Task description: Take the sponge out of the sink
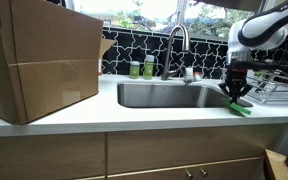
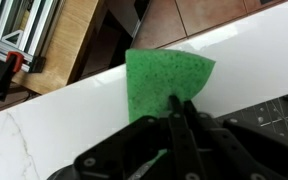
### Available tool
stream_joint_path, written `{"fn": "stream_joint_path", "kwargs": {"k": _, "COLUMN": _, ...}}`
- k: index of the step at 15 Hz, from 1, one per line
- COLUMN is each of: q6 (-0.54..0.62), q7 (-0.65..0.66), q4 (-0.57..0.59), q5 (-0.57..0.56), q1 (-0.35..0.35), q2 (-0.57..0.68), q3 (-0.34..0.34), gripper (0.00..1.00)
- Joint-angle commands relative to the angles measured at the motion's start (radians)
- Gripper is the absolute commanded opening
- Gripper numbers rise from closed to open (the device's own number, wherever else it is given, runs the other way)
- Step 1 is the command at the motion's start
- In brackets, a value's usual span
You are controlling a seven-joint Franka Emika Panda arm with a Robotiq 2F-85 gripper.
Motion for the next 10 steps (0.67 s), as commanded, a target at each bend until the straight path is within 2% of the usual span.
{"fn": "stream_joint_path", "kwargs": {"k": 1, "q6": 0.038, "q7": 0.037, "q4": -0.016, "q5": -0.011, "q1": -0.008, "q2": 0.006, "q3": 0.017, "gripper": 0.18}}
{"fn": "stream_joint_path", "kwargs": {"k": 2, "q6": 0.046, "q7": 0.044, "q4": -0.016, "q5": -0.008, "q1": -0.008, "q2": 0.006, "q3": 0.018, "gripper": 0.35}}
{"fn": "stream_joint_path", "kwargs": {"k": 3, "q6": 0.05, "q7": 0.045, "q4": -0.014, "q5": -0.003, "q1": -0.007, "q2": 0.008, "q3": 0.018, "gripper": 0.44}}
{"fn": "stream_joint_path", "kwargs": {"k": 6, "q6": 0.061, "q7": 0.051, "q4": -0.011, "q5": 0.005, "q1": -0.006, "q2": 0.006, "q3": 0.016, "gripper": 0.66}}
{"fn": "stream_joint_path", "kwargs": {"k": 10, "q6": 0.138, "q7": -0.006, "q4": -0.039, "q5": 0.042, "q1": -0.003, "q2": -0.042, "q3": 0.006, "gripper": 0.95}}
